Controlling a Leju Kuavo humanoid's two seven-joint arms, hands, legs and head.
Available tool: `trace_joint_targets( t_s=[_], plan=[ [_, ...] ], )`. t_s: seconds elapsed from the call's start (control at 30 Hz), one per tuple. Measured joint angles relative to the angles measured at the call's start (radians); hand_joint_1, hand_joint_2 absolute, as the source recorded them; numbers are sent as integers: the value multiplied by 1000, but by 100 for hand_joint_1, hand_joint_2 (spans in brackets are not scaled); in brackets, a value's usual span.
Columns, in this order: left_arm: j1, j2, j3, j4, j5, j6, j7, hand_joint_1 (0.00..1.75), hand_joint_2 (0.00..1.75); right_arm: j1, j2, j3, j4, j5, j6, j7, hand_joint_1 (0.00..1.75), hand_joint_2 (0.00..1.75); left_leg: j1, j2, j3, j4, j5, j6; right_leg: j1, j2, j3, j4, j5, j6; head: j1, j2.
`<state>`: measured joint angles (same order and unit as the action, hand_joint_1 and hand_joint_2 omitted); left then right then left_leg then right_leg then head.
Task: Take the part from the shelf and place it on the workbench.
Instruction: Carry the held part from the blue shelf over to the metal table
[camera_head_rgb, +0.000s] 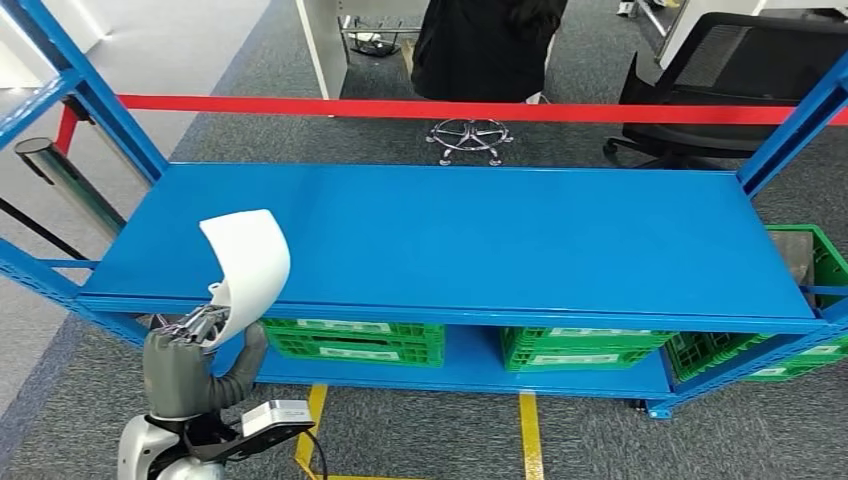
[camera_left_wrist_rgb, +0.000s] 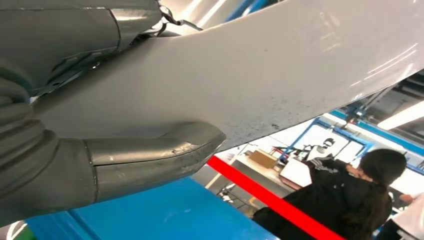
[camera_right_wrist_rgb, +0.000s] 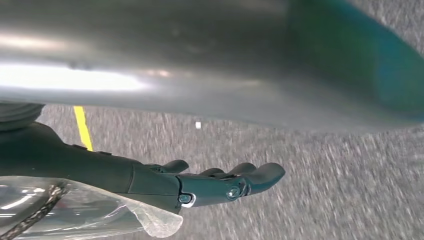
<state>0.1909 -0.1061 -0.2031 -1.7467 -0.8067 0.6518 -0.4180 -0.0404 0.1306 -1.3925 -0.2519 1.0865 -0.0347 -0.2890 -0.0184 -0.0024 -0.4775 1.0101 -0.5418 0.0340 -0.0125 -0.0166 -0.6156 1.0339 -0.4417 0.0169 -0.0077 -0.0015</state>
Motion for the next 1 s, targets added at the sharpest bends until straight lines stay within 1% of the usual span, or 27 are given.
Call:
trace_joint_targets(
  t_s=[0.03,0.07,0.1,0.13,0.17,0.2,0.23,0.27,0.3,0.33,0.37,0.4,0.43,0.47,0.5,0.67,0.7,0.73,0.77,0.8,0.83,0.87,0.9,0.93,0.97,1.0],
  plan=[
    [1,-1,2,-2,0,0,-1,175,175,0,0,0,0,0,0,0,0,0,2,0,-5,-7,11,2,-1,0,-2,-3,7,7,-1,0],
    [2,-2,4,-3,0,0,-1,175,175,-1,0,0,1,1,0,0,0,0,4,1,-9,-14,22,4,-1,1,-6,-4,6,12,0,0],
    [2,-4,6,-4,1,0,-1,175,175,-1,0,0,1,1,0,0,0,0,8,2,-16,-22,36,8,0,4,-15,10,-16,17,1,0],
    [3,-6,7,-5,3,0,-1,175,175,-1,0,0,1,2,0,0,0,0,11,3,-27,-29,50,11,0,8,-28,43,-54,21,3,0],
    [4,-8,8,-6,8,0,-3,175,175,-1,0,0,1,4,0,0,0,0,11,3,-39,-30,62,14,0,11,-44,89,-100,24,5,0],
    [6,-9,10,-6,18,-1,-6,175,175,-2,0,0,2,6,0,0,0,0,11,1,-55,-30,74,16,0,12,-60,151,-147,26,6,0],
    [10,-10,14,-6,35,-3,-12,175,175,-3,0,0,2,10,0,0,0,0,10,-2,-70,-29,85,15,0,13,-68,204,-173,28,7,0],
    [15,-12,19,-7,53,-5,-20,175,175,-4,0,0,2,14,-1,0,0,0,10,-5,-86,-27,96,13,0,13,-64,235,-177,30,6,0],
    [20,-14,27,-7,73,-7,-29,175,175,-4,0,1,2,19,-1,1,0,0,10,-10,-102,-25,108,11,0,14,-44,236,-162,30,6,0],
    [25,-16,36,-8,87,-9,-36,175,175,-4,0,2,2,23,-1,2,0,0,10,-16,-117,-23,118,8,0,18,-5,199,-133,29,6,0],
    [30,-19,45,-9,97,-10,-42,175,175,-4,0,3,2,27,-1,3,0,0,11,-24,-130,-20,129,4,-1,34,47,134,-113,25,6,0],
    [33,-22,55,-10,104,-11,-47,175,175,-5,0,4,2,31,0,6,0,0,10,-33,-142,-16,139,0,-2,55,104,57,-107,21,6,0],
    [36,-25,64,-11,109,-11,-51,175,175,-6,0,6,2,35,1,10,0,0,8,-41,-150,-14,149,-4,-3,74,146,-6,-112,17,6,0],
    [38,-27,69,-12,113,-12,-55,175,175,-6,0,6,3,39,3,14,0,0,7,-46,-155,-12,157,-8,-4,89,172,-47,-123,14,6,0],
    [39,-28,73,-14,115,-12,-58,175,175,-7,0,7,3,41,5,18,0,0,6,-50,-158,-10,162,-10,-4,93,182,-65,-129,12,5,0],
    [40,-28,75,-14,117,-12,-60,175,175,-7,0,7,4,43,6,20,0,0,6,-53,-159,-11,166,-11,-4,91,178,-66,-131,11,5,0],
    [43,-30,80,-14,119,-12,-61,175,175,-7,0,9,4,44,7,21,0,0,7,-56,-159,-13,170,-14,-2,87,175,-65,-129,9,6,0],
    [52,-34,95,-14,123,-12,-64,175,175,-7,1,11,5,47,9,22,0,0,8,-56,-165,-7,163,-20,-2,77,168,-67,-121,1,5,0],
    [64,-39,122,-15,126,-13,-69,175,175,-7,2,16,7,54,12,21,0,0,11,-45,-183,60,109,-31,-2,59,152,-67,-105,-8,2,0],
    [78,-45,157,-15,130,-22,-78,175,175,-8,4,22,9,61,15,18,0,0,17,-33,-182,121,72,-41,-2,38,127,-64,-82,-16,-2,0],
    [89,-50,190,-14,131,-32,-87,175,175,-12,6,27,10,67,18,14,0,0,21,-18,-167,163,38,-48,-4,20,100,-60,-58,-20,-5,0],
    [94,-55,214,-14,130,-44,-94,175,175,-17,9,30,11,70,20,11,0,0,25,-7,-130,173,18,-50,-3,9,76,-53,-41,-18,-8,0],
    [94,-58,227,-12,130,-56,-101,175,175,-28,13,32,12,67,21,13,0,0,25,-6,-71,104,36,-47,-2,5,57,-47,-30,-13,-7,0],
    [90,-59,230,-9,129,-62,-104,175,175,-43,17,32,12,62,22,21,0,0,24,-6,-31,37,38,-42,-1,5,47,-44,-22,-8,-7,0],
    [83,-60,232,-6,129,-66,-105,175,175,-63,21,32,12,54,22,35,0,0,21,-6,-8,-9,35,-38,-1,5,39,-43,-13,-3,-7,0],
    [75,-60,232,0,130,-71,-106,175,175,-88,24,32,13,44,24,58,0,0,18,-5,-3,-31,30,-33,-1,6,31,-44,-2,4,-7,0]
  ],
)
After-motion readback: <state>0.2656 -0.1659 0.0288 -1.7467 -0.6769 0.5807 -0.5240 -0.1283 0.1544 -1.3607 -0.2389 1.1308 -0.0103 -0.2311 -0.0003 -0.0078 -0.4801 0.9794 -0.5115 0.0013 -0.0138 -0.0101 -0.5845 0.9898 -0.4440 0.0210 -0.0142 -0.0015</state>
